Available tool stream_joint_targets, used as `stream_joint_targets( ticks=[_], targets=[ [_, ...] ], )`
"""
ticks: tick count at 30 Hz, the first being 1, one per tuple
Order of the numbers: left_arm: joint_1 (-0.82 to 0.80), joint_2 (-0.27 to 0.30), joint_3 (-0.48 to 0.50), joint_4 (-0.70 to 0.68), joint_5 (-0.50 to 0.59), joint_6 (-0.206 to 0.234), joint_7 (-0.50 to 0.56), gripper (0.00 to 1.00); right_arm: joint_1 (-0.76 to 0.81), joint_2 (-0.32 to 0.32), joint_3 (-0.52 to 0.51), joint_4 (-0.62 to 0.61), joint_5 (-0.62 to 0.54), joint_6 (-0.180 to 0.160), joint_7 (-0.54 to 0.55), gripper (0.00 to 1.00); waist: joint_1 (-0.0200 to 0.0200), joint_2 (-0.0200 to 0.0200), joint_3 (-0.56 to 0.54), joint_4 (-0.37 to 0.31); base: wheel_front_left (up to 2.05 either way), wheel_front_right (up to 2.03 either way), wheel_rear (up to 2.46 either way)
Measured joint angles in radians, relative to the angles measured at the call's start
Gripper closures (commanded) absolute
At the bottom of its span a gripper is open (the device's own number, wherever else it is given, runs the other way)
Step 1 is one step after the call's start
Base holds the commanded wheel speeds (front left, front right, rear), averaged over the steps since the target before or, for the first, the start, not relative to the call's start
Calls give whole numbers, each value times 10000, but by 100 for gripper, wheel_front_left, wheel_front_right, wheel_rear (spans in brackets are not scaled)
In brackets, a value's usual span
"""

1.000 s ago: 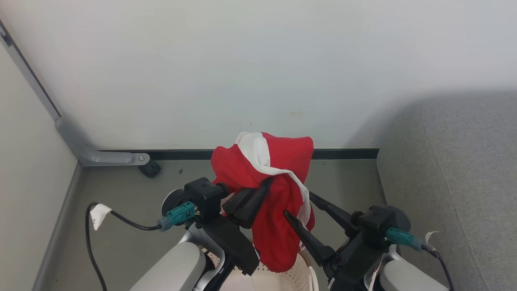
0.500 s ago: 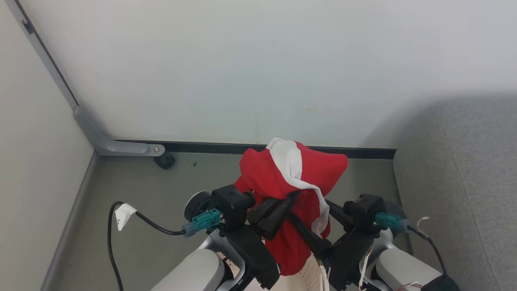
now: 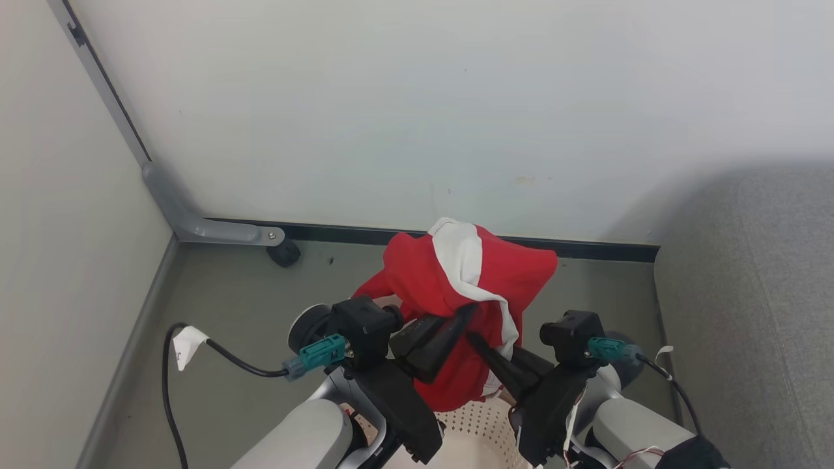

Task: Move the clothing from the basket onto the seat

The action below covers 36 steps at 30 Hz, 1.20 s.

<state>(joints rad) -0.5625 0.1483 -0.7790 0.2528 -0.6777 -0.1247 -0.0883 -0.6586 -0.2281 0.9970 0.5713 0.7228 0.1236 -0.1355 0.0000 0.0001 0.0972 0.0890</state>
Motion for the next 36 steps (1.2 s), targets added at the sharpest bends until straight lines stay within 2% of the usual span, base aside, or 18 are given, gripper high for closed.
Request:
stream_joint_targets(
  ticks=[7,14,24,25,26,27,36],
  targets=[
    [147,98,286,104,-92,125,0,100,-68,-44,-15,201,286,0,-522,100,0,0,-29,-75,0,0,0],
    [702,531,596,213,-167,372,-31,100,-66,-107,-199,255,522,0,-855,100,0,0,-53,-380,0,0,0],
    [1303,627,336,217,-174,368,-31,100,-33,-276,-1009,190,606,2,-1097,100,0,0,-84,-869,0,0,0],
    [1318,608,328,219,-176,368,-31,79,-12,-311,-1099,159,606,12,-1101,100,0,0,-92,-917,0,0,0],
    [1330,581,326,217,-176,372,-42,45,22,-328,-1177,115,610,12,-1126,100,0,0,-102,-965,0,0,0],
    [1359,556,326,211,-176,374,-77,0,75,-336,-1248,59,614,12,-1126,100,0,0,-112,-1015,0,0,0],
    [1582,675,253,-73,-217,384,-119,0,527,-819,-2155,-416,616,-105,-1131,100,0,0,-180,-1510,0,0,0]
  ],
)
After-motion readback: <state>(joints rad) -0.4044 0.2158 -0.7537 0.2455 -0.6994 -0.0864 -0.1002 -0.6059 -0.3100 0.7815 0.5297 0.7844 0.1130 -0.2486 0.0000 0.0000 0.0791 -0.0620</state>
